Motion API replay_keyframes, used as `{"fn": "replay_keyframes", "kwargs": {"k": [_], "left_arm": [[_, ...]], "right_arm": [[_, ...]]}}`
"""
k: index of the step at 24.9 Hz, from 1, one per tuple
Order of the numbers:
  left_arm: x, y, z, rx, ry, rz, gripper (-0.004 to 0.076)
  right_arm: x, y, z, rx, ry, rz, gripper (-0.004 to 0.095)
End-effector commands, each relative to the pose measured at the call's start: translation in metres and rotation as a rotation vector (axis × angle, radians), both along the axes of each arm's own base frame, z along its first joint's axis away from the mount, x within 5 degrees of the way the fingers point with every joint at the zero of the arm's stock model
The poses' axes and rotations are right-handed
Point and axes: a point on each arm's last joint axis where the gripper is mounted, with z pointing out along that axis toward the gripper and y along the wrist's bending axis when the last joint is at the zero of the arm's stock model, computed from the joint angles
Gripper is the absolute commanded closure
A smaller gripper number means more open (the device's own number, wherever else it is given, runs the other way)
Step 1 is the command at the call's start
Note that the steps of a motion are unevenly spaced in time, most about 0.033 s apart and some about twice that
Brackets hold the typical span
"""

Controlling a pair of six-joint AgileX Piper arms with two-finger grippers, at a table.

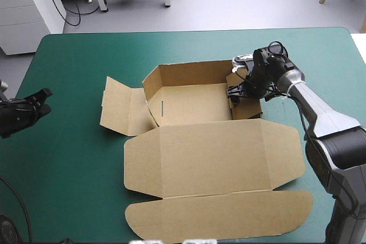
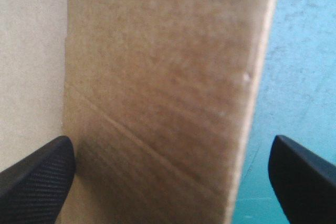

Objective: Fold the box

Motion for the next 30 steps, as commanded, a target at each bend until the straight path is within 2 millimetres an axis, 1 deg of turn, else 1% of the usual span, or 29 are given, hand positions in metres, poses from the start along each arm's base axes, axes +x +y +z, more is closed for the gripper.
{"fn": "replay_keyframes", "kwargs": {"k": [1,2,3,4,5,7,9,13,15,16,17,18,22,24,25,26,27,29,30], "left_arm": [[-0.001,-0.001,0.017,0.006,-0.077,0.030,0.0734],[-0.001,-0.001,0.017,0.006,-0.077,0.030,0.0734],[-0.001,-0.001,0.017,0.006,-0.077,0.030,0.0734],[-0.001,-0.001,0.017,0.006,-0.077,0.030,0.0734],[-0.001,-0.001,0.017,0.006,-0.077,0.030,0.0734],[-0.001,-0.001,0.017,0.005,-0.076,0.029,0.0734],[-0.002,-0.002,0.017,-0.001,-0.070,0.022,0.0734],[-0.002,-0.003,0.017,-0.005,-0.065,0.016,0.0734],[-0.002,-0.002,0.016,0.001,-0.062,0.013,0.0734],[-0.003,-0.002,0.016,0.017,-0.053,0.008,0.0734],[-0.003,-0.001,0.015,0.025,-0.049,0.006,0.0734],[-0.004,-0.002,0.014,0.020,-0.037,-0.005,0.0734],[-0.004,-0.002,0.014,0.055,-0.044,-0.037,0.0734],[-0.004,-0.002,0.014,0.065,-0.043,-0.045,0.0734],[-0.005,-0.001,0.014,0.078,-0.037,-0.048,0.0734],[-0.005,-0.001,0.014,0.090,-0.038,-0.057,0.0734],[-0.005,-0.001,0.014,0.117,-0.043,-0.083,0.0734],[-0.005,-0.002,0.014,0.121,-0.042,-0.102,0.0734],[-0.006,-0.003,0.013,0.118,-0.035,-0.117,0.0734]], "right_arm": [[-0.005,-0.005,0.028,0.014,-0.069,0.002,0.0154],[-0.005,-0.005,0.028,0.014,-0.066,0.002,0.0233],[-0.005,-0.005,0.028,0.012,-0.067,0.002,0.0356],[-0.005,-0.005,0.028,0.012,-0.067,0.002,0.0501],[-0.005,-0.005,0.028,0.012,-0.067,0.002,0.0623],[-0.004,-0.005,0.028,0.013,-0.072,0.002,0.0927],[-0.004,-0.005,0.028,0.015,-0.078,0.002,0.0908],[-0.004,-0.005,0.030,0.018,-0.088,0.002,0.0908],[-0.008,-0.006,0.044,0.031,-0.137,0.002,0.0908],[-0.015,-0.008,0.065,0.050,-0.209,0.007,0.0908],[-0.019,-0.009,0.074,0.056,-0.239,0.011,0.0909],[-0.033,-0.013,0.099,0.071,-0.298,0.013,0.0924],[-0.076,-0.025,0.157,0.110,-0.450,0.015,0.0927],[-0.097,-0.031,0.181,0.128,-0.532,0.021,0.0927],[-0.121,-0.036,0.205,0.161,-0.620,0.033,0.0927],[-0.132,-0.038,0.215,0.177,-0.654,0.041,0.0927],[-0.149,-0.043,0.228,0.184,-0.704,0.049,0.0927],[-0.167,-0.048,0.241,0.193,-0.752,0.053,0.0927],[-0.173,-0.050,0.245,0.193,-0.769,0.058,0.0927]]}}
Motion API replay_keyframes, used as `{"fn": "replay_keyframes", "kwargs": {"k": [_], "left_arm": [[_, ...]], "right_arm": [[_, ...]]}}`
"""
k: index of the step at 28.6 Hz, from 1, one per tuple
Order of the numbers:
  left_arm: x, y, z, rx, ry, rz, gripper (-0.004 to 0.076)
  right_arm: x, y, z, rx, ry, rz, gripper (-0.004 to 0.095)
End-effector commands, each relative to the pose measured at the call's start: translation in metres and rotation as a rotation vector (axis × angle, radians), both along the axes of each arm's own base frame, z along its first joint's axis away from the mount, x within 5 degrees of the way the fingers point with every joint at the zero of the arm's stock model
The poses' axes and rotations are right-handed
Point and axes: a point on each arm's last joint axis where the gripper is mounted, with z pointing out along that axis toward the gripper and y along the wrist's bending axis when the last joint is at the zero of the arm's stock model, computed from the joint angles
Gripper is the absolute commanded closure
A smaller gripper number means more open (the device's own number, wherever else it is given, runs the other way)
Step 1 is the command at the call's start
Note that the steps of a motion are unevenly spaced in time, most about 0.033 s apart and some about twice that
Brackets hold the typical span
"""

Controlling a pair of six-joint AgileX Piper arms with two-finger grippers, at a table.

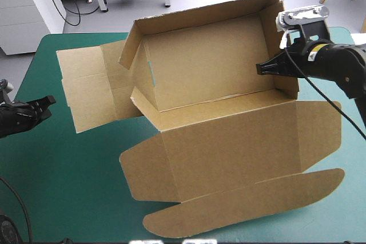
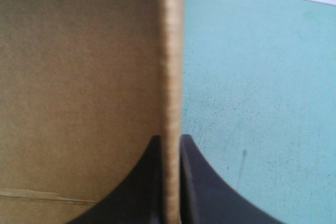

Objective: Fold the box

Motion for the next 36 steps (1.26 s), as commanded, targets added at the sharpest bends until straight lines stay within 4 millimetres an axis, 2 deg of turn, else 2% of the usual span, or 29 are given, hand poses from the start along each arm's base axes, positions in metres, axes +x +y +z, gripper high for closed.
{"fn": "replay_keyframes", "kwargs": {"k": [1,4,7,9,12,15,22,24,28,33,36], "left_arm": [[-0.003,-0.004,0.016,0.017,-0.062,-0.033,0.0734],[-0.002,-0.006,0.017,0.054,-0.082,-0.100,0.0696],[-0.002,-0.008,0.017,0.099,-0.107,-0.181,0.0584],[-0.002,-0.009,0.018,0.097,-0.111,-0.188,0.0462],[-0.002,-0.010,0.018,0.087,-0.109,-0.195,0.0237],[-0.001,-0.015,0.020,0.029,-0.141,-0.220,0.0130],[0.006,-0.036,0.032,-0.110,-0.346,-0.422,0.0127],[0.006,-0.038,0.030,-0.135,-0.358,-0.443,0.0127],[0.002,-0.045,0.020,-0.192,-0.387,-0.502,0.0127],[-0.002,-0.052,0.007,-0.289,-0.466,-0.498,0.0136],[-0.002,-0.054,0.008,-0.346,-0.513,-0.489,0.0136]], "right_arm": [[-0.023,-0.006,0.029,0.027,-0.156,0.019,0.0927],[-0.023,-0.006,0.029,0.011,-0.160,0.029,0.0927],[-0.019,-0.005,0.027,0.001,-0.152,0.042,0.0920],[-0.016,-0.003,0.024,0.003,-0.140,0.052,0.0889],[-0.011,0.002,0.021,0.014,-0.128,0.080,0.0828],[-0.005,0.007,0.018,0.039,-0.119,0.107,0.0799],[0.003,0.010,0.015,0.052,-0.124,0.109,0.0801],[0.003,0.010,0.016,0.054,-0.129,0.108,0.0806],[0.005,0.010,0.018,0.072,-0.159,0.098,0.0924],[0.005,0.012,0.020,0.112,-0.170,0.104,0.0927],[0.004,0.013,0.021,0.129,-0.172,0.109,0.0928]]}}
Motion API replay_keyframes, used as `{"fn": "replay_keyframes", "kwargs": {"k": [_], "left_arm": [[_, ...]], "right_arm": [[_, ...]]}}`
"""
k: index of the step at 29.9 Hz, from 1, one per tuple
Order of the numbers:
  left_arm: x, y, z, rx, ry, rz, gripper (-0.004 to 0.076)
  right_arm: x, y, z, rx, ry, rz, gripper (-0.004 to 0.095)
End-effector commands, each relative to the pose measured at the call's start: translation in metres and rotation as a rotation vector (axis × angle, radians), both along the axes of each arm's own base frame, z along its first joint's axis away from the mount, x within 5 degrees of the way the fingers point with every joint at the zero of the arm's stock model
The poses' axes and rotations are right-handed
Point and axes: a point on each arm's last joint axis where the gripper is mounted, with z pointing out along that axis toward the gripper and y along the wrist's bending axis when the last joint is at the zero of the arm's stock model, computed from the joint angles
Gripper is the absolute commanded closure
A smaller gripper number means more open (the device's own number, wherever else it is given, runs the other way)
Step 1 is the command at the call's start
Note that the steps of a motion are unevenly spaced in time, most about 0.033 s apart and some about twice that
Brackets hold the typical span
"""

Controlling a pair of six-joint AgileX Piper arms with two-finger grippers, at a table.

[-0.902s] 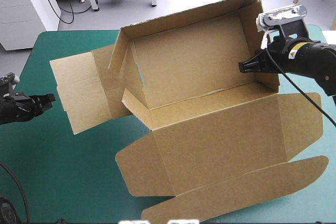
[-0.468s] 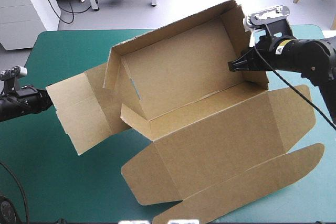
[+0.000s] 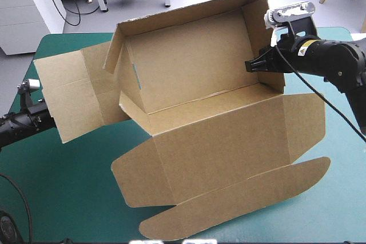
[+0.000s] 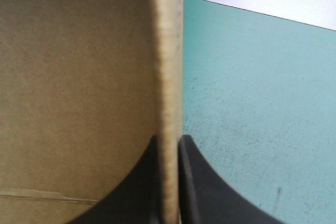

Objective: Fold the box

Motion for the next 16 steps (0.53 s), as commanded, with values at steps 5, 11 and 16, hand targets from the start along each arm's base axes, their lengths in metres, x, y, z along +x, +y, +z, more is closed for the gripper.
{"fn": "replay_keyframes", "kwargs": {"k": [5,11,16], "left_arm": [[0.002,-0.021,0.034,-0.218,-0.214,-0.071,0.0136],[0.005,-0.055,0.037,-0.227,-0.252,-0.205,0.0136],[0.005,-0.070,0.041,-0.247,-0.277,-0.255,0.0136]], "right_arm": [[-0.010,-0.001,0.024,0.092,-0.123,-0.001,0.0927],[-0.007,0.001,0.022,0.100,-0.111,0.003,0.0927],[0.000,0.002,0.016,0.080,-0.092,-0.003,0.0927]]}}
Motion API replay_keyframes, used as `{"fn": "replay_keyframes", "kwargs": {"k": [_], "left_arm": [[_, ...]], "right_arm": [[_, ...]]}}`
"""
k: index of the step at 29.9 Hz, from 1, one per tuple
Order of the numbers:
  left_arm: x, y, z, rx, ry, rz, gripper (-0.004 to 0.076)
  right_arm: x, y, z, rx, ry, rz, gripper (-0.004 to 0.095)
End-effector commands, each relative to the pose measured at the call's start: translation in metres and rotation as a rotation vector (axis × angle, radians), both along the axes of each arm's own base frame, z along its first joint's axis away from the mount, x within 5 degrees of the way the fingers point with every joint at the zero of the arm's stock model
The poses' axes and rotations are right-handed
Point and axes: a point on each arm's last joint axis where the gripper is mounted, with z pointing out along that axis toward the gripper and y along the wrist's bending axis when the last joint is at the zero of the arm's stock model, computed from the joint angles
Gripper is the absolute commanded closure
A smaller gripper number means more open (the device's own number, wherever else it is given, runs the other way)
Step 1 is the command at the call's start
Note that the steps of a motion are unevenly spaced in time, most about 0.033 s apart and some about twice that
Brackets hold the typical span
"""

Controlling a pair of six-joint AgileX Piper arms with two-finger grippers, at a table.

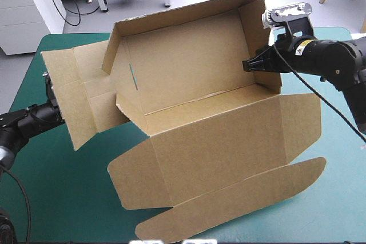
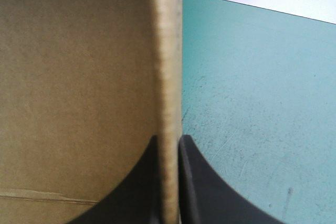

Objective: Fold the box

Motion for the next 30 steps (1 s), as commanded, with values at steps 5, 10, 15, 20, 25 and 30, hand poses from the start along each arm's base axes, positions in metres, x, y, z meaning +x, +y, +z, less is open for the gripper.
{"fn": "replay_keyframes", "kwargs": {"k": [5,10,15,20,25,30], "left_arm": [[-0.008,-0.012,0.037,-0.114,-0.149,-0.092,0.0136],[-0.014,-0.021,0.057,-0.092,-0.221,-0.127,0.0136],[-0.023,-0.034,0.076,-0.085,-0.278,-0.179,0.0141],[-0.030,-0.039,0.087,-0.080,-0.316,-0.199,0.0141],[-0.034,-0.043,0.089,-0.100,-0.290,-0.211,0.0141],[-0.036,-0.055,0.088,-0.111,-0.269,-0.264,0.0141]], "right_arm": [[0.003,-0.002,0.014,0.038,-0.094,-0.029,0.0927],[0.008,-0.001,0.009,0.023,-0.077,-0.037,0.0927],[0.014,-0.002,0.005,-0.004,-0.072,-0.054,0.0927],[0.015,-0.005,0.004,-0.023,-0.072,-0.081,0.0927],[0.015,-0.005,0.004,-0.023,-0.064,-0.082,0.0927],[0.015,-0.005,0.004,-0.023,-0.066,-0.082,0.0927]]}}
